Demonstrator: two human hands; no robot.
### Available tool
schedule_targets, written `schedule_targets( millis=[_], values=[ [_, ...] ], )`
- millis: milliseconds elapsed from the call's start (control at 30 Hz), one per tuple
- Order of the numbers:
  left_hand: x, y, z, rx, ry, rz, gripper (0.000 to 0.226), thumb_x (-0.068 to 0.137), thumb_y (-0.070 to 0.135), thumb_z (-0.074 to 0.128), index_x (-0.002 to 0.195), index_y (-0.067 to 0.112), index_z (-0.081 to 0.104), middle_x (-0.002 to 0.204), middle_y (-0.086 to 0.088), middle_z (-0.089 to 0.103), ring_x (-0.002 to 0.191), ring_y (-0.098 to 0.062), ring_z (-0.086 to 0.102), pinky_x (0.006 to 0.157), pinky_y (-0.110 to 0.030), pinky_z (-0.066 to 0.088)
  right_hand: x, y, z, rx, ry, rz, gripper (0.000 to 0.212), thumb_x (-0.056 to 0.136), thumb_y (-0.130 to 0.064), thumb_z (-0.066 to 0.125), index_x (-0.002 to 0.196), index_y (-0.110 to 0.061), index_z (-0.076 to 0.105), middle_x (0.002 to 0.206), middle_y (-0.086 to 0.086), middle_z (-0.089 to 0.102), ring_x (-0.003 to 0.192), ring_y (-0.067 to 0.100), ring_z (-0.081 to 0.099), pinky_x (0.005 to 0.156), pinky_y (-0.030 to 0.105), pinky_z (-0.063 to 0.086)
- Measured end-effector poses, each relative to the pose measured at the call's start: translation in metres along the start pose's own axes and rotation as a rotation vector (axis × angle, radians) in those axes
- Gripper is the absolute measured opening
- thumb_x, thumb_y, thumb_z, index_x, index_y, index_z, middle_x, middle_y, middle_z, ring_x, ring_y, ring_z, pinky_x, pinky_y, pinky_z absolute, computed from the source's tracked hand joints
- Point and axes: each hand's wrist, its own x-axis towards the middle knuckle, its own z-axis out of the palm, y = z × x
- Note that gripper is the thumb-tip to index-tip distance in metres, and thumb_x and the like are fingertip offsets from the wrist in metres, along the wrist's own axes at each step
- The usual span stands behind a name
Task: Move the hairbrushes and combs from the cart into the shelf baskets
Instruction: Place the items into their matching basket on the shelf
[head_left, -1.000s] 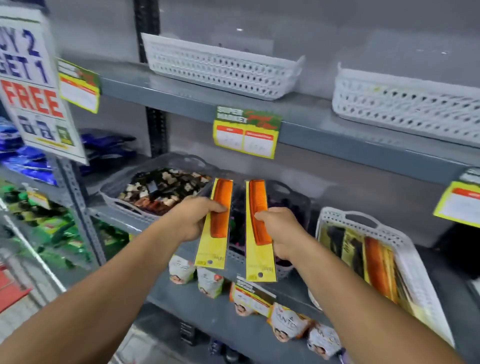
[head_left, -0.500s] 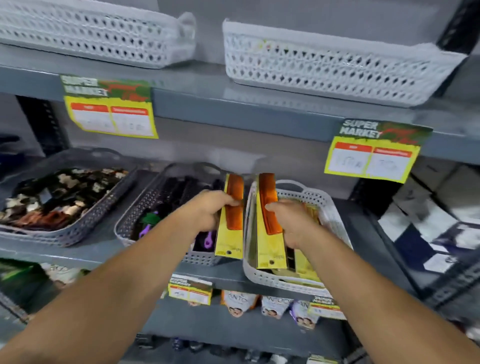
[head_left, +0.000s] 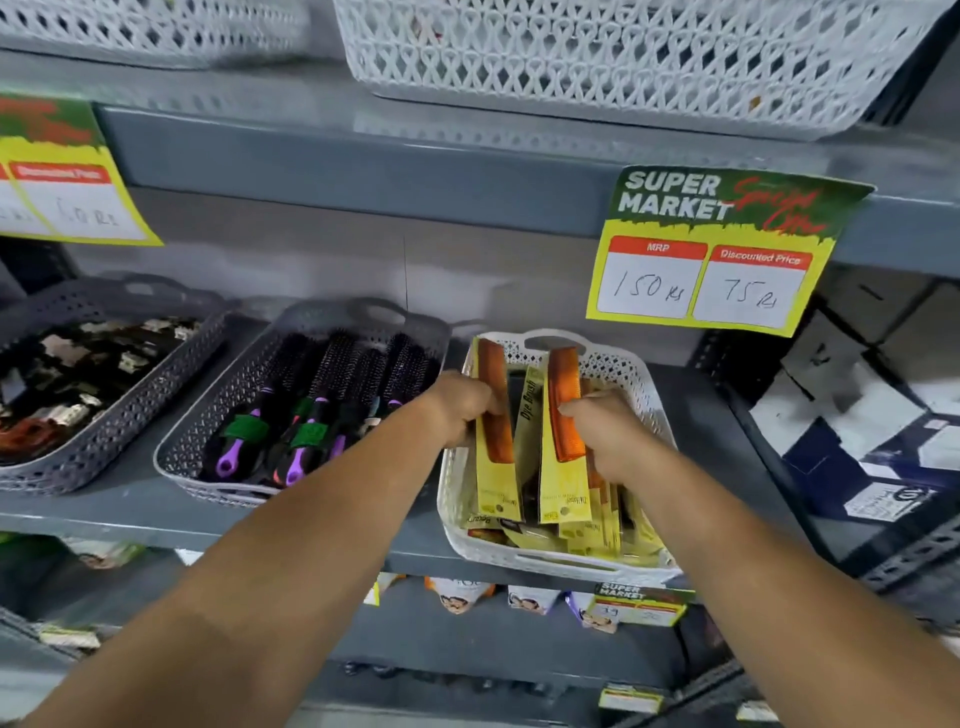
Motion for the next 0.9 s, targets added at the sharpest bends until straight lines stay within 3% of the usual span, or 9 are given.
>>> schedule_targets(
  millis=[133,233,300,367,433,533,633,733,900],
  values=[
    [0.007,0.0,0.01,0.078,0.077,0.004,0.043,0.079,-0.01,0.064,0.121,-0.001,0.055,0.112,-0.022,0.065,0.104,-0.036,0.062,0.088,-0.054,0.052,0.019,0.007,0.002,-0.048,-0.01,-0.004,0.007,0.095,-0.014,0.052,0.089,-0.014,0.048,0.089,0.005,0.049,0.09,0.021,0.047,0.085,0.035,0.037],
    [0.011,-0.002,0.015,0.138,0.129,0.015,0.042,0.079,-0.011,0.061,0.114,0.007,0.047,0.112,-0.021,0.061,0.106,-0.039,0.06,0.09,-0.061,0.048,0.028,0.009,0.007,-0.139,0.006,-0.022,0.002,0.093,-0.015,0.051,0.095,-0.014,0.051,0.089,0.006,0.055,0.082,0.021,0.051,0.079,0.034,0.044],
    [0.015,-0.005,0.017,0.183,0.165,0.026,0.037,0.081,-0.01,0.058,0.106,0.013,0.045,0.103,-0.019,0.061,0.099,-0.037,0.061,0.085,-0.057,0.052,0.03,0.011,0.009,-0.237,0.011,-0.063,0.009,0.092,-0.012,0.052,0.1,-0.01,0.053,0.091,0.007,0.057,0.077,0.019,0.053,0.062,0.029,0.044],
    [0.017,-0.007,0.018,0.252,0.184,0.048,0.024,0.082,-0.009,0.056,0.097,0.008,0.052,0.085,-0.014,0.06,0.079,-0.029,0.062,0.065,-0.038,0.055,0.032,0.013,0.01,-0.379,0.009,-0.134,0.015,0.089,-0.01,0.052,0.101,-0.003,0.058,0.091,0.01,0.06,0.075,0.021,0.056,0.05,0.027,0.037],
    [0.015,-0.008,0.02,0.336,0.214,0.073,0.014,0.082,-0.008,0.056,0.08,0.005,0.052,0.07,-0.008,0.055,0.06,-0.019,0.053,0.042,-0.022,0.041,0.029,0.013,0.01,-0.545,0.023,-0.223,0.011,0.088,-0.012,0.055,0.095,-0.005,0.059,0.088,0.011,0.062,0.068,0.021,0.056,0.046,0.025,0.034],
    [0.014,-0.01,0.023,0.416,0.242,0.098,0.024,0.083,-0.005,0.054,0.067,0.01,0.044,0.064,-0.007,0.053,0.055,-0.017,0.051,0.039,-0.021,0.033,0.021,0.011,0.011,-0.748,0.085,-0.322,0.01,0.088,-0.016,0.06,0.09,-0.013,0.051,0.089,0.01,0.06,0.073,0.027,0.059,0.055,0.025,0.041],
    [0.011,-0.011,0.025,0.442,0.228,0.095,0.025,0.084,-0.004,0.051,0.068,0.013,0.044,0.065,-0.007,0.054,0.055,-0.017,0.053,0.038,-0.02,0.033,0.015,0.01,0.012,-0.857,0.089,-0.343,0.021,0.087,-0.017,0.061,0.107,-0.011,0.056,0.106,0.016,0.064,0.098,0.036,0.063,0.069,0.035,0.049],
    [0.009,-0.012,0.026,0.476,0.212,0.093,0.02,0.083,-0.006,0.048,0.073,0.01,0.049,0.068,-0.008,0.056,0.058,-0.019,0.054,0.042,-0.023,0.037,0.012,0.011,0.013,-0.907,0.08,-0.317,0.03,0.086,-0.016,0.062,0.114,-0.008,0.058,0.116,0.018,0.062,0.103,0.036,0.062,0.08,0.04,0.055],
    [0.004,-0.015,0.03,0.603,0.214,0.14,0.018,0.083,-0.008,0.047,0.092,0.003,0.058,0.085,-0.014,0.06,0.076,-0.027,0.06,0.062,-0.031,0.049,0.01,0.015,0.013,-0.935,0.098,-0.329,0.028,0.084,-0.015,0.063,0.111,-0.011,0.059,0.109,0.013,0.064,0.098,0.033,0.063,0.077,0.04,0.056]
  ],
)
